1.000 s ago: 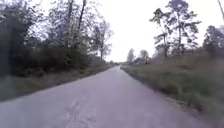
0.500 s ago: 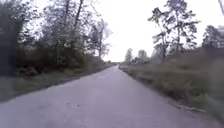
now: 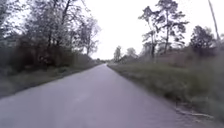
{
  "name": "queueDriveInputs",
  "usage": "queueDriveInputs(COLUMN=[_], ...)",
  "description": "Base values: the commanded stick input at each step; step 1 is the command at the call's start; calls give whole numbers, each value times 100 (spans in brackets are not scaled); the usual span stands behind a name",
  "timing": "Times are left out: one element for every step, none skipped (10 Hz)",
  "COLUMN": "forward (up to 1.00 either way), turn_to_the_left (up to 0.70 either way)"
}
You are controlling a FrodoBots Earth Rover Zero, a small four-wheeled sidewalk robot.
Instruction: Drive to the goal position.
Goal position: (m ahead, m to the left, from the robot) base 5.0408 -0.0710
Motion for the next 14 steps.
queueDriveInputs(forward=[100,100,100,100,100,100,100,100,100,100,100,100,100,100], turn_to_the_left=[0,0,0,0,0,0,0,0,0,0,0,0,0,0])
